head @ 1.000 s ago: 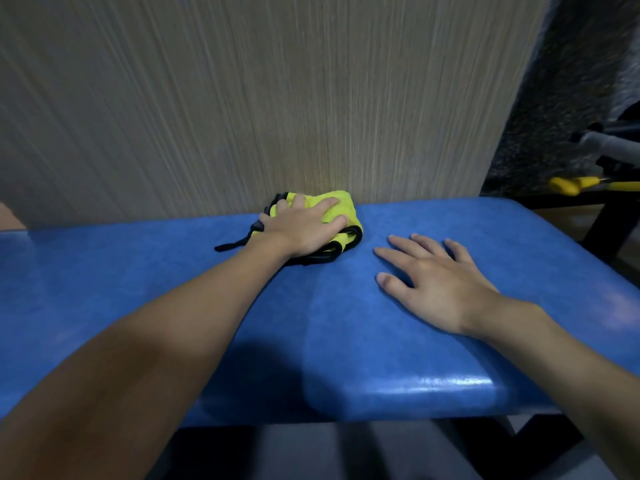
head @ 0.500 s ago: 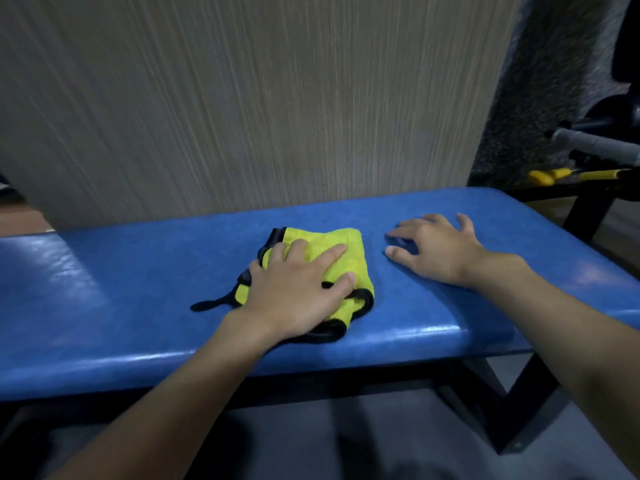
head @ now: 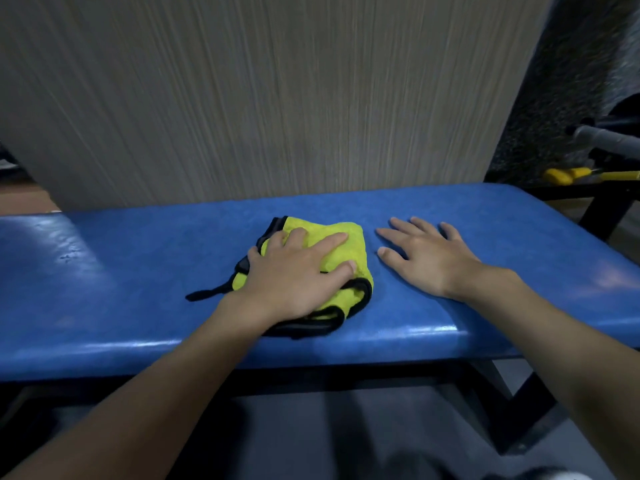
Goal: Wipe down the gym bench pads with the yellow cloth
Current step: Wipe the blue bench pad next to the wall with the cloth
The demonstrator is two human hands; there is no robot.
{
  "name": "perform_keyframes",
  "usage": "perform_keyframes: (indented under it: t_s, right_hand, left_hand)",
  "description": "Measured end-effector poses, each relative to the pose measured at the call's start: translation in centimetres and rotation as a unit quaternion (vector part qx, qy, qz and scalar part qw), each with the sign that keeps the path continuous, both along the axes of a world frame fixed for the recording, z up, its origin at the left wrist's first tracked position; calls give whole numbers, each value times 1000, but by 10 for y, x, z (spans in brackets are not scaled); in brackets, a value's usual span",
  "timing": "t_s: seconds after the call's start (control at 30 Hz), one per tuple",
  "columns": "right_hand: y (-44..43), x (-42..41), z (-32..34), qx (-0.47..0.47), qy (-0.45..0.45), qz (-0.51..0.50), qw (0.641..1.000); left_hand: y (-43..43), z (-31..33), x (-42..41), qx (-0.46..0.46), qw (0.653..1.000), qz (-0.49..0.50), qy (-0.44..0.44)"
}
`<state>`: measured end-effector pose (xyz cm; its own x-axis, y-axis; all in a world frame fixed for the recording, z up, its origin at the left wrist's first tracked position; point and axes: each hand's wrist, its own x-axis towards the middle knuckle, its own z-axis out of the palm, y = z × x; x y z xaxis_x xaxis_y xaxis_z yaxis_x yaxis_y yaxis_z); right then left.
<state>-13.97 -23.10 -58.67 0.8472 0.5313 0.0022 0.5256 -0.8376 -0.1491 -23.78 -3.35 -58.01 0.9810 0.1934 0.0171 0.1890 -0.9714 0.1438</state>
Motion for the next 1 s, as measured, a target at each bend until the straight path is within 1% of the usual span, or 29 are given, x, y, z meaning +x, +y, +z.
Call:
perform_keyframes:
  t_s: [0.17, 0.37, 0.53, 0.73, 1.0]
  right_hand:
    - [0, -1, -1, -10, -6, -2, 1000]
    - [0, 2, -3, -2, -5, 2, 1000]
    - [-1, 3, -2, 8, -4, 1, 1000]
    - [-2, 1, -2, 27, -4, 2, 1000]
    - [-2, -2, 0, 33, -7, -3, 999]
  left_hand:
    - [18, 0, 57, -18, 1000, 10, -2]
    - [35, 6, 126, -10, 999, 35, 1]
    - [39, 7, 151, -5, 999, 49, -1]
    - [38, -2, 124, -2, 999, 34, -20]
    - [26, -5, 21, -6, 1000, 4, -25]
